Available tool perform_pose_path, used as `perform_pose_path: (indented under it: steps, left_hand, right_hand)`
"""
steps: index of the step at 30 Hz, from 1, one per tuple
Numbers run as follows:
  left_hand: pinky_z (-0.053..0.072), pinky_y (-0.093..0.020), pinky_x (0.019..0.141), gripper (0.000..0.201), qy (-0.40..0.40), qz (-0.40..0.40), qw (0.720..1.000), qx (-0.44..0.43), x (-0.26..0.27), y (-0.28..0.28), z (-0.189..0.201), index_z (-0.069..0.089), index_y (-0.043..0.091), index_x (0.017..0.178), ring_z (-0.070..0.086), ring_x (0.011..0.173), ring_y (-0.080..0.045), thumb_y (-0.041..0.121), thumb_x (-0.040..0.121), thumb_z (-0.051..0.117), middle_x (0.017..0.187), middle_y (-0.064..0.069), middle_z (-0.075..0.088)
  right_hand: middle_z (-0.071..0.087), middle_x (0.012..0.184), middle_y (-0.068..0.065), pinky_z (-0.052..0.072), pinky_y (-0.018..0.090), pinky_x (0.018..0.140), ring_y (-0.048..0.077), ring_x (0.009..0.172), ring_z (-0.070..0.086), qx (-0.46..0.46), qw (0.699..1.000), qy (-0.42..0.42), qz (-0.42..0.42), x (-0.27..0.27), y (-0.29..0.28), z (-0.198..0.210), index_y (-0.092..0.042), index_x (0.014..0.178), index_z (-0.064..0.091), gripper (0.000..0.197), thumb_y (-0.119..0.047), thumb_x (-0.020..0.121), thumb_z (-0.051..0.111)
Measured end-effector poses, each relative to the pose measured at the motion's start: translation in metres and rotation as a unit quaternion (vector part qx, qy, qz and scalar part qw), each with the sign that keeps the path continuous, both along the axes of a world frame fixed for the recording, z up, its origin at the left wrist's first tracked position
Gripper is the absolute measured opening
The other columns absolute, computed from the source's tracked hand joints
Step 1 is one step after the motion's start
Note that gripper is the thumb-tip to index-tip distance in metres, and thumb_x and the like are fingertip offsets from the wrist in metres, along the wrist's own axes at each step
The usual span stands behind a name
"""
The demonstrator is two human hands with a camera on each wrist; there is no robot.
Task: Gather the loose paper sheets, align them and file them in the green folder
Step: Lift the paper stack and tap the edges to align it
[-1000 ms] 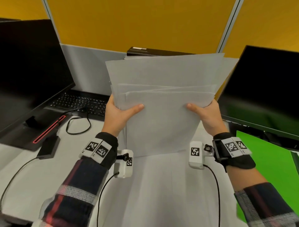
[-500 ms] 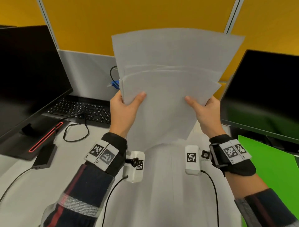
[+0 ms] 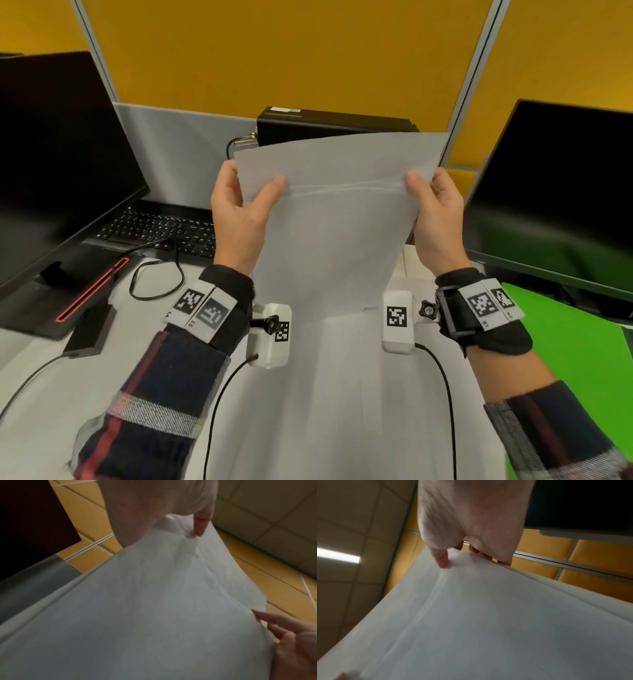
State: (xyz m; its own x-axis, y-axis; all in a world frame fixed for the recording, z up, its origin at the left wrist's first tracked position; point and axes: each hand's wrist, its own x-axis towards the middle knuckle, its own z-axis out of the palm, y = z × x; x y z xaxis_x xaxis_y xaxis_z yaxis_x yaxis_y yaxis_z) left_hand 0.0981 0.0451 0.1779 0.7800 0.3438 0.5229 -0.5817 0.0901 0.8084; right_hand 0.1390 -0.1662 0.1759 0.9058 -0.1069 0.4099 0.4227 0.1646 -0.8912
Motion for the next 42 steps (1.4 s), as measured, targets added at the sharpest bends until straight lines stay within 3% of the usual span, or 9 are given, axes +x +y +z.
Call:
perform_pose_path:
  steps: [7,16,22,27,32,34,36,39,42]
  left_hand:
    - [0.051,-0.008,0.075,0.069,0.149,0.012,0.988,0.038,0.003,0.005,-0.059,0.042,0.019,0.119,0.059,0.101,-0.003,0.004,0.064,0.081,0.112,0.005,0.058]
    - [0.051,-0.007,0.063,0.034,0.2,0.02,0.979,0.019,0.012,0.006,-0.077,0.063,0.019,0.095,0.066,0.074,0.007,0.007,0.068,0.079,0.09,0.009,0.067]
    - [0.054,-0.01,0.065,0.028,0.198,0.016,0.98,0.013,0.019,0.005,-0.075,0.062,0.024,0.086,0.067,0.07,0.007,0.007,0.07,0.078,0.088,0.009,0.067]
    - [0.054,-0.01,0.069,0.037,0.205,0.013,0.978,0.023,0.02,0.006,-0.081,0.059,0.025,0.093,0.063,0.085,0.001,0.009,0.067,0.08,0.092,0.011,0.065]
    - [0.052,-0.009,0.066,0.027,0.226,0.014,0.973,0.036,0.02,0.011,-0.085,0.064,0.025,0.086,0.065,0.072,0.007,0.009,0.07,0.078,0.087,0.011,0.067]
    - [0.05,-0.007,0.062,0.023,0.221,0.023,0.975,0.016,0.019,0.011,-0.083,0.064,0.022,0.084,0.065,0.067,0.01,0.006,0.072,0.076,0.085,0.01,0.066]
    - [0.05,-0.006,0.062,0.024,0.201,0.035,0.979,-0.006,0.017,0.009,-0.074,0.063,0.022,0.083,0.065,0.065,0.011,0.004,0.072,0.075,0.085,0.009,0.065]
    - [0.051,-0.011,0.065,0.026,0.155,0.039,0.987,-0.01,0.013,0.01,-0.054,0.063,0.021,0.084,0.066,0.068,0.008,0.002,0.07,0.076,0.084,0.011,0.067]
    - [0.052,-0.013,0.068,0.027,0.157,0.011,0.988,-0.005,0.01,0.022,-0.057,0.061,0.021,0.09,0.067,0.075,0.005,0.003,0.073,0.073,0.087,0.013,0.068]
  right_hand:
    - [0.064,0.102,-0.006,0.054,0.027,0.084,0.007,0.094,0.065,0.063,0.998,-0.009,0.026,0.004,0.001,0.007,-0.025,0.101,0.053,0.013,-0.032,0.089,0.055]
    - [0.066,0.093,-0.006,0.054,0.025,0.073,0.003,0.08,0.067,0.044,0.999,0.024,-0.019,0.011,0.002,0.0,-0.022,0.094,0.058,0.012,-0.012,0.089,0.054]
    - [0.063,0.11,0.0,0.042,0.047,0.103,0.029,0.116,0.056,0.042,0.998,-0.037,-0.039,0.018,-0.001,0.019,-0.038,0.089,0.067,0.012,-0.038,0.079,0.063]
    - [0.061,0.096,0.002,0.049,0.046,0.086,0.02,0.091,0.055,-0.081,0.995,0.005,-0.06,0.024,-0.003,0.003,-0.027,0.084,0.062,0.004,-0.03,0.083,0.059]
    - [0.048,0.132,0.004,0.054,0.024,0.085,0.015,0.116,0.057,-0.041,0.997,0.04,0.05,0.026,-0.018,-0.021,-0.03,0.127,0.031,0.079,-0.059,0.063,0.067]
    - [0.058,0.12,-0.006,0.056,0.025,0.084,0.005,0.107,0.063,-0.139,0.981,0.093,0.096,0.022,-0.019,-0.043,-0.024,0.126,0.041,0.082,-0.053,0.057,0.075]
    - [0.067,0.102,-0.015,0.057,0.029,0.085,-0.006,0.088,0.067,-0.198,0.966,0.137,0.092,0.017,-0.014,-0.06,-0.02,0.112,0.056,0.051,-0.026,0.067,0.079]
    - [0.073,0.084,-0.018,0.056,0.02,0.073,-0.002,0.082,0.069,-0.123,0.986,0.1,0.05,0.013,-0.016,-0.064,-0.013,0.105,0.062,0.033,-0.001,0.076,0.07]
    - [0.074,0.086,-0.017,0.053,0.015,0.07,0.002,0.085,0.069,-0.075,0.993,0.081,0.044,0.01,-0.028,-0.068,-0.012,0.105,0.061,0.035,-0.006,0.073,0.072]
